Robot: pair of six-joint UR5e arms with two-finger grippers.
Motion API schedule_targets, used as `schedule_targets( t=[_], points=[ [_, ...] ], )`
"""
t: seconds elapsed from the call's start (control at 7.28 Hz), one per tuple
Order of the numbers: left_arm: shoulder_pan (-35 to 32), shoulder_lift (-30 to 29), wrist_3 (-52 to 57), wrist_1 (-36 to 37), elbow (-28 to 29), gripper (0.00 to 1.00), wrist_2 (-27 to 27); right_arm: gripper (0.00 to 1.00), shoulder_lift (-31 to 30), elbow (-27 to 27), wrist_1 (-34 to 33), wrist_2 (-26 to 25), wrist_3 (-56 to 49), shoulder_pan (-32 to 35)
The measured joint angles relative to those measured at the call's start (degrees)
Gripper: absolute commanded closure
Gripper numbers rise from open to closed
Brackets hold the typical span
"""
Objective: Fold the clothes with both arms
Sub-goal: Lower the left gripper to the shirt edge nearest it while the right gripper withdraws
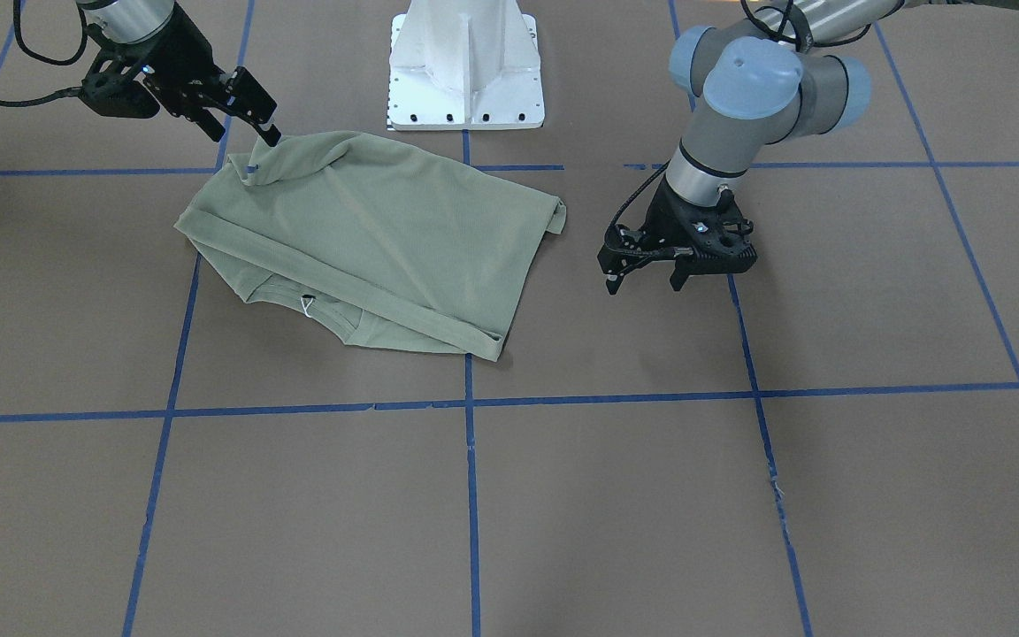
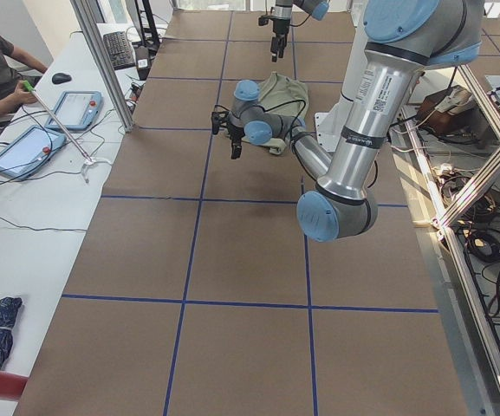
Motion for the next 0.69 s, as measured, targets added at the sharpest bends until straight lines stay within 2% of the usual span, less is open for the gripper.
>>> schedule_targets(
  t=[0.27,0.55,0.69],
  points=[
    [5.8,2.6,-8.5,0.6,-4.8,0.02,-0.1,0.00,2.6,-0.3,0.0,0.1,0.0,3.1],
    [15.1,-0.4,-17.6,0.8,-3.7,0.12,0.2,0.00,3.7,-0.5,0.0,0.1,0.0,5.6],
    [16.9,-2.4,-19.7,0.7,-1.8,0.16,0.5,0.00,4.1,-0.5,0.0,0.1,0.0,6.4]
  ],
)
